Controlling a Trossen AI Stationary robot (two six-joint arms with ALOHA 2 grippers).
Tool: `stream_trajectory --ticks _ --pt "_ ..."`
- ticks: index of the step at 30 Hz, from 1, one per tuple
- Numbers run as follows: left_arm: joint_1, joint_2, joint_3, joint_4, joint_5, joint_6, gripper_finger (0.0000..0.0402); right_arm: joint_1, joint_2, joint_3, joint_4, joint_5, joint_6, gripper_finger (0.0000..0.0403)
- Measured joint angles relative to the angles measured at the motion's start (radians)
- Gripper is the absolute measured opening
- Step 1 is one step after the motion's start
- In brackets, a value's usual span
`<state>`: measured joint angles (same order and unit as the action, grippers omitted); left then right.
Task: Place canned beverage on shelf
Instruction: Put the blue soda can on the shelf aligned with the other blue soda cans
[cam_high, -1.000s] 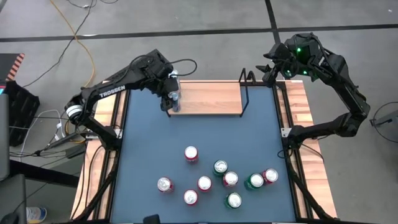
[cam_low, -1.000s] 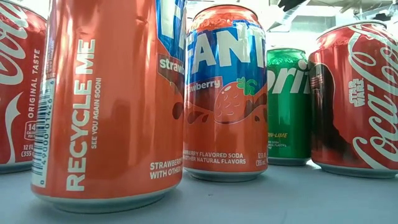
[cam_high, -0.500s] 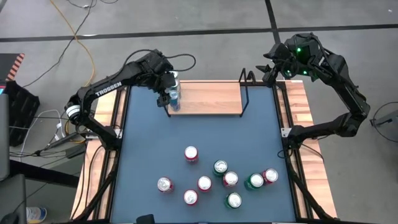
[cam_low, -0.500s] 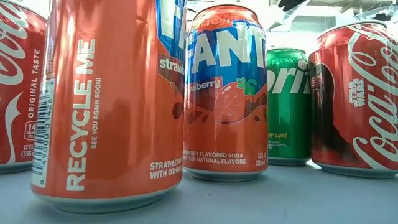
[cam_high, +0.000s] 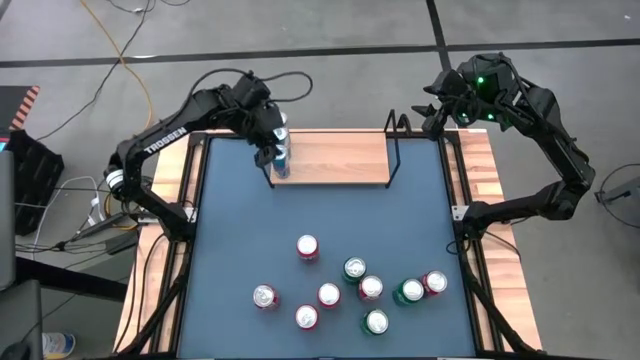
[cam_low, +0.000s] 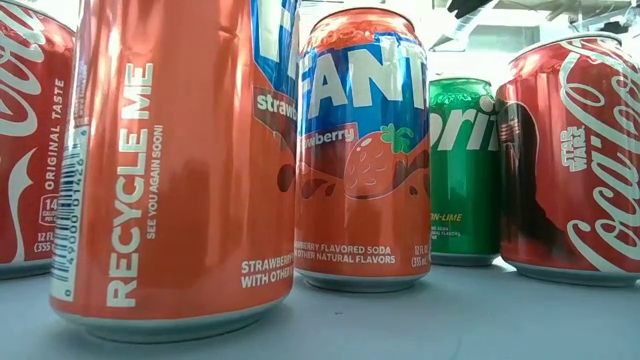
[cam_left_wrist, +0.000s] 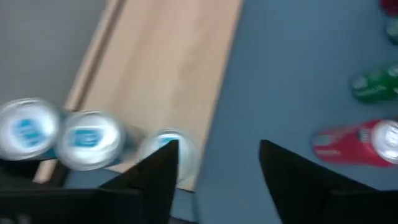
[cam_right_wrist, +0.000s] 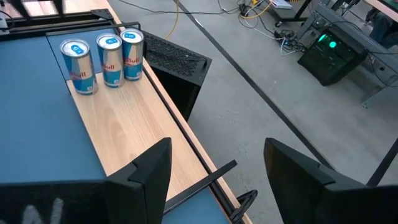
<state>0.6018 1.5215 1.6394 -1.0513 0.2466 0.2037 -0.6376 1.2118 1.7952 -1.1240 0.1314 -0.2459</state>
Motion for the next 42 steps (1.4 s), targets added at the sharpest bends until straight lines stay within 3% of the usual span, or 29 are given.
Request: stream_trajectory --ticks 8,15,19,42 --pt "-0.131 0.006 -0.120 0.021 0.004 0.049 0.0013 0.000 0.000 0.000 -0.004 0.000 0.000 0.0240" --pt "-0.139 0.005 -0.267 0.133 -0.006 0.048 0.0002 0.000 0.000 0.000 -0.027 0.000 0.001 0.0240" --pt "-0.125 0.005 -0.303 0.159 -0.065 0.073 0.0000 0.000 0.000 0.000 -0.034 0.000 0.001 0.0240" --pt "-0.048 0.005 -0.304 0.198 -0.177 0.106 0.0000 0.000 0.000 0.000 -0.034 0.000 0.001 0.0240"
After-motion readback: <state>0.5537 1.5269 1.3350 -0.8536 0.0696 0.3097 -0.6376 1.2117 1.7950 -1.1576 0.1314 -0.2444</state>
